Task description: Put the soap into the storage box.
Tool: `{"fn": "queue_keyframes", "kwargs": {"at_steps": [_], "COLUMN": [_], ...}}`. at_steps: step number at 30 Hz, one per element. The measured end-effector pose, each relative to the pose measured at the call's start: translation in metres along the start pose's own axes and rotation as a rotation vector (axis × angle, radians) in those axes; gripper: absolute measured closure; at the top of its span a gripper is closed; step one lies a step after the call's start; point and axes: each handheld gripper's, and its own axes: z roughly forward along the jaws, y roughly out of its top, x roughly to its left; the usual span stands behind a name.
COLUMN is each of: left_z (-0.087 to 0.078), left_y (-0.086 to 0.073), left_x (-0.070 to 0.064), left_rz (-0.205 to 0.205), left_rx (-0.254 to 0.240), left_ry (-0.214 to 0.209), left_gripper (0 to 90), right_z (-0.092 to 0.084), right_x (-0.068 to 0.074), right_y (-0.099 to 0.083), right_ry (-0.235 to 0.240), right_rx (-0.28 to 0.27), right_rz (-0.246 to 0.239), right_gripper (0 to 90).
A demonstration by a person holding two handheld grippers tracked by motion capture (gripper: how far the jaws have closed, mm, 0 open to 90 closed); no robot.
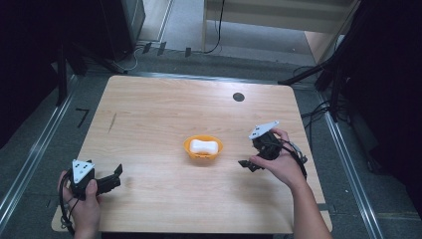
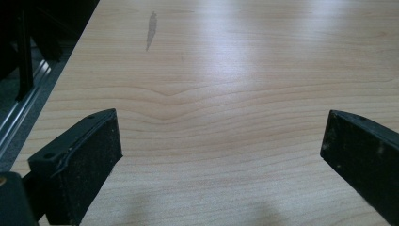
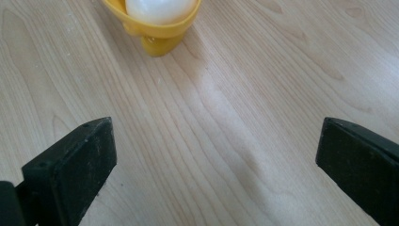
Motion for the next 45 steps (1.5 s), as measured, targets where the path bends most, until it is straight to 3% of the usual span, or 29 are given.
{"fn": "queue_keyframes", "kwargs": {"at_steps": [7,10,18,45], "left_z": [-0.001,-0.001,0.000,-0.001], "left_y": [0.000,0.000,0.000,0.000], "left_x": [0.000,0.000,0.000,0.000], "left_rz": [-0.004,-0.004,-0.001,0.009], "left_rx": [-0.006,-0.004,-0.002,-0.008], "left_ry": [0.003,0.002,0.002,-0.008], "left_gripper": [0.0,0.0,0.0,0.0], "right_z": [-0.005,-0.006,-0.009,-0.023], "right_x": [0.000,0.001,0.001,0.009], "right_y": [-0.019,-0.028,-0.053,-0.130], "right_ry": [-0.024,-0.056,-0.058,-0.098], "right_rx": [-0.041,-0.050,-0.086,-0.174], "right_rz": [0.036,0.047,0.119,0.251], "right_gripper": [0.0,0.0,0.0,0.0]}}
